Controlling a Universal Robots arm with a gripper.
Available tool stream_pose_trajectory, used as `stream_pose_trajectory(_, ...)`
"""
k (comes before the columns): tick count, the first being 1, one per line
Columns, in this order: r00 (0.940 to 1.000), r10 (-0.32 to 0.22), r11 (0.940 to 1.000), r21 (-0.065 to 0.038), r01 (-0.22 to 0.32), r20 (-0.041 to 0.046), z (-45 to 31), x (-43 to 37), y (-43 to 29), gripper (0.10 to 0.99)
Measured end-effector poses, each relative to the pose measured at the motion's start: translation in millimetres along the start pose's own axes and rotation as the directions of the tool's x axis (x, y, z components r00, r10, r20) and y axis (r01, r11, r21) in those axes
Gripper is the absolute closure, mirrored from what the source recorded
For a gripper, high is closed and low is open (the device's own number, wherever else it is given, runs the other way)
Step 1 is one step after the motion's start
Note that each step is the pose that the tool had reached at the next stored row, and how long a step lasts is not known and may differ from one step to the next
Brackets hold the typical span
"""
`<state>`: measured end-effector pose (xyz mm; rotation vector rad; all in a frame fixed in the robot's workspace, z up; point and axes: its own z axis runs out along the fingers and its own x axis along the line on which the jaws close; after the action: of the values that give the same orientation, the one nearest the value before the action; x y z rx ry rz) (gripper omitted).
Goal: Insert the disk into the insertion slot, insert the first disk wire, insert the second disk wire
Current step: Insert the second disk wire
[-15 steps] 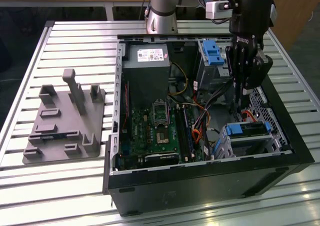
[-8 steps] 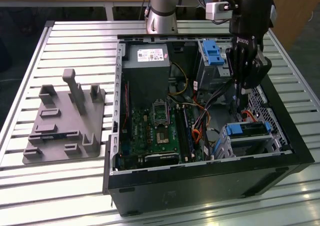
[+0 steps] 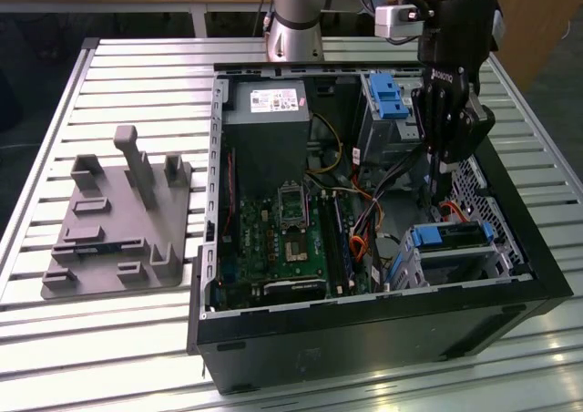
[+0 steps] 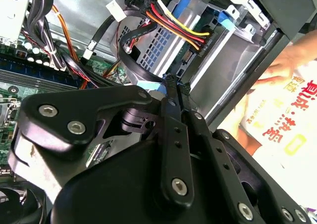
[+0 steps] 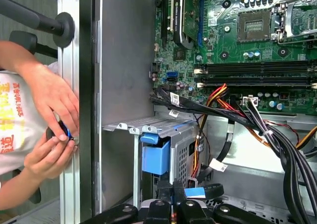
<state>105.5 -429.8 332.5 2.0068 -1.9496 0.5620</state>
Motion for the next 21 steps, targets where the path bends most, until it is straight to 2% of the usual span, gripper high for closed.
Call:
stream_pose_trajectory(4,1.0,0.0,1.0,0.0,0.0,-0.002,0.2,0.0,-0.6,0.941)
stream_pose_trajectory(6,1.0,-0.002,1.0,-0.004,0.002,-0.0019,0.6,0.0,-5.6,0.941)
stream_pose_trajectory(8,1.0,-0.007,0.9999,-0.014,0.007,-0.0013,1.2,0.1,-12.5,0.941)
stream_pose_trajectory(10,0.9999,-0.015,0.9995,-0.028,0.015,-0.0004,1.7,0.1,-19.2,0.941)
stream_pose_trajectory(14,0.9989,-0.046,0.9951,-0.088,0.046,0.0056,2.4,0.1,-26.5,0.941)
stream_pose_trajectory(16,0.9982,-0.059,0.9919,-0.112,0.06,0.0142,2.9,0.0,-30.1,0.941)
stream_pose_trajectory(18,0.9978,-0.062,0.9907,-0.12,0.064,0.0254,3.6,0.1,-34.8,0.941)
stream_pose_trajectory(21,0.9972,-0.061,0.9907,-0.119,0.066,0.0436,4.6,1.3,-39.7,0.941)
